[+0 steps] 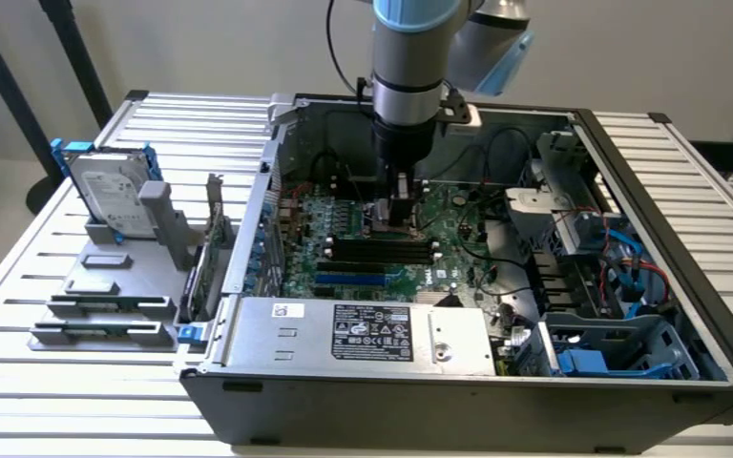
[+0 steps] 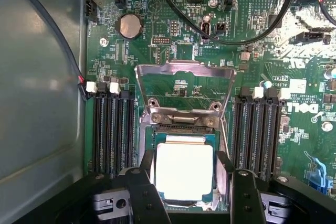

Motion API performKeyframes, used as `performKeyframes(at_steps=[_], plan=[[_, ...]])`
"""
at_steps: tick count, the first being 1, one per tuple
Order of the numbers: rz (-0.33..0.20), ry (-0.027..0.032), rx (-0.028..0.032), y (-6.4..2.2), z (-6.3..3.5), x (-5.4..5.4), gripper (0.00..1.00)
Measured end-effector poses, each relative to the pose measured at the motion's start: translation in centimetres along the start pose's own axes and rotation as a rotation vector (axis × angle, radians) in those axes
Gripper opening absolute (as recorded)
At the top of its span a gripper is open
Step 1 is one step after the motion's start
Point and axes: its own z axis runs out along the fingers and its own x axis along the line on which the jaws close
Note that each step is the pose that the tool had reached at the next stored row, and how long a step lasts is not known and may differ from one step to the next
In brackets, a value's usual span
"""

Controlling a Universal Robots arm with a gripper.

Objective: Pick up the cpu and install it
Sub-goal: 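Place the cpu into insertion slot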

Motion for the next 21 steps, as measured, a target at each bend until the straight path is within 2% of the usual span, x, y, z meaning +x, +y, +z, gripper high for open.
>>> performKeyframes(at_steps=[4, 12, 21], plan=[[0.010, -0.0031, 0.0026, -0.03, 0.17, 0.10, 0.55], [0.026, -0.0075, 0.0022, -0.04, 0.62, 0.33, 0.55], [0.039, -0.0120, 0.0048, -0.05, 1.02, 0.49, 0.55]])
